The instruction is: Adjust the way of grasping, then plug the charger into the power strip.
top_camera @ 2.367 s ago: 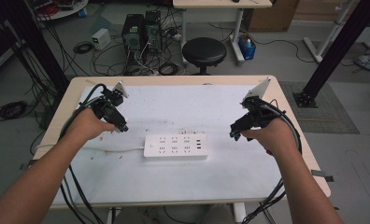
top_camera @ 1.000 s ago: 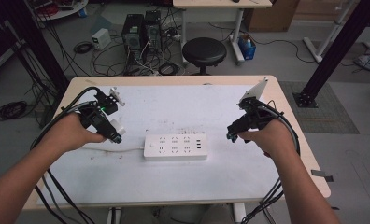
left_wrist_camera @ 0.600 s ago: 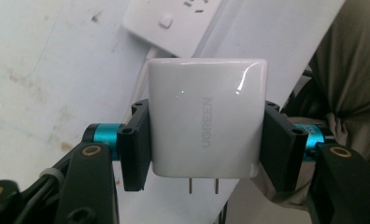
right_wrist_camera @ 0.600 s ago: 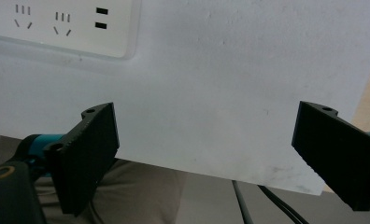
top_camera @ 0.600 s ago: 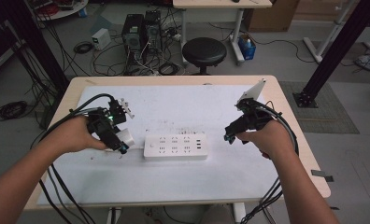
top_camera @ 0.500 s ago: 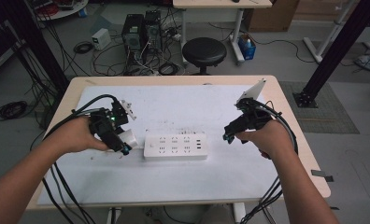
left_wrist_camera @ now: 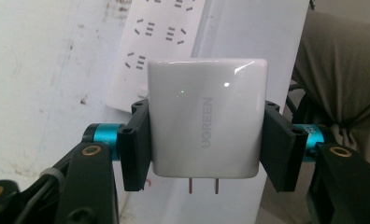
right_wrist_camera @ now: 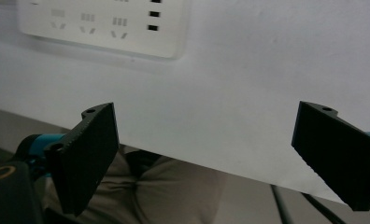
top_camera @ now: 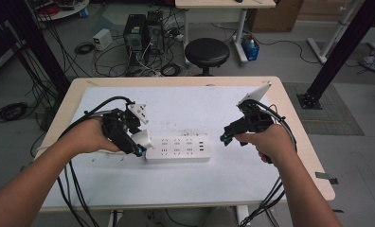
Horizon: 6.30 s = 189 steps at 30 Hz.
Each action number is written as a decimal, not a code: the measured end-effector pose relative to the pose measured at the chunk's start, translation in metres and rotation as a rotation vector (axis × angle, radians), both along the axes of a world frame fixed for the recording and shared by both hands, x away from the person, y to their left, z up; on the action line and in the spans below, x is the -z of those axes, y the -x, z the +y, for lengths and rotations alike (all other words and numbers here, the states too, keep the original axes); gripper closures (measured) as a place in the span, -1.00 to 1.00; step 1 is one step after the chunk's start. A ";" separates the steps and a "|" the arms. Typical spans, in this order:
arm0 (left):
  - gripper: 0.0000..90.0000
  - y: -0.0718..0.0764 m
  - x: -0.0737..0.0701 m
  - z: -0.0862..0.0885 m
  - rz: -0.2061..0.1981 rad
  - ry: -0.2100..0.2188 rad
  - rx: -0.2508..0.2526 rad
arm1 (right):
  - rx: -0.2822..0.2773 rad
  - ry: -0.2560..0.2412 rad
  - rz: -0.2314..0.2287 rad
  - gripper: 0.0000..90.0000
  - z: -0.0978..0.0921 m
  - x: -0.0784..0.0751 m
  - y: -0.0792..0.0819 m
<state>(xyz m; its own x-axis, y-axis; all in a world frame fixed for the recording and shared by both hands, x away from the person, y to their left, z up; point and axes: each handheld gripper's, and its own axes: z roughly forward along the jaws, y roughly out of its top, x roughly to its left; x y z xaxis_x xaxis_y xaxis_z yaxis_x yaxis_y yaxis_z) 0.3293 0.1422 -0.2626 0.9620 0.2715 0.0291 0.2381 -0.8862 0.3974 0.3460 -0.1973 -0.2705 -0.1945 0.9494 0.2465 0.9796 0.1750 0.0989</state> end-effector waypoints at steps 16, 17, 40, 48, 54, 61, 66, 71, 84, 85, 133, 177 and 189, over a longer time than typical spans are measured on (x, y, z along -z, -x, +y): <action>-0.05 0.000 0.008 -0.030 -0.024 0.088 0.085 | -0.016 -0.231 0.036 -0.85 0.015 0.007 0.003; -0.05 0.000 0.009 -0.032 -0.023 0.092 0.086 | -0.017 -0.254 0.030 -0.85 0.016 0.008 0.003; -0.05 -0.002 0.014 -0.067 -0.030 0.129 0.153 | -0.004 -0.668 0.104 -0.66 0.051 0.032 0.003; -0.05 -0.002 0.017 -0.075 -0.037 0.135 0.165 | -0.018 -0.700 0.123 -0.46 0.064 0.038 0.002; -0.05 -0.001 0.018 -0.077 -0.050 0.129 0.178 | -0.019 -0.725 0.128 -0.17 0.066 0.042 0.000; -0.06 -0.002 0.019 -0.078 -0.060 0.136 0.174 | -0.015 -0.746 0.145 -0.02 0.069 0.047 -0.002; -0.06 -0.003 0.020 -0.079 -0.063 0.129 0.182 | -0.008 -0.749 0.137 0.14 0.070 0.047 -0.002; -0.06 -0.003 0.021 -0.080 -0.067 0.128 0.182 | -0.015 -0.745 0.126 0.27 0.071 0.047 -0.002; -0.22 -0.008 0.024 -0.084 -0.030 0.115 0.115 | -0.028 -0.689 0.067 0.38 0.072 0.045 0.000; -0.28 -0.009 0.024 -0.084 -0.019 0.114 0.101 | -0.030 -0.682 0.066 0.38 0.072 0.045 0.000; -0.51 -0.007 0.016 -0.019 0.171 -0.302 -0.059 | -0.038 0.190 -0.022 0.38 0.039 0.022 -0.004; -0.51 -0.003 0.015 -0.002 0.176 -0.304 -0.014 | -0.333 0.246 -0.071 0.38 0.039 0.012 -0.013; -0.51 -0.001 0.012 0.003 0.204 -0.318 0.016 | -0.630 0.227 -0.098 0.38 0.060 0.006 -0.021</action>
<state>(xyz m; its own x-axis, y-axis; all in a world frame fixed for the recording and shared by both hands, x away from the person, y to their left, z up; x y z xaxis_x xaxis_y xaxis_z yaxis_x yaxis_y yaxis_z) 0.3303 0.1456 -0.2744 0.9607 0.2648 -0.0834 0.2693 -0.9619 0.0480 0.3668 -0.1372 -0.2769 -0.7395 0.6732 0.0070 0.6716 0.7370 0.0756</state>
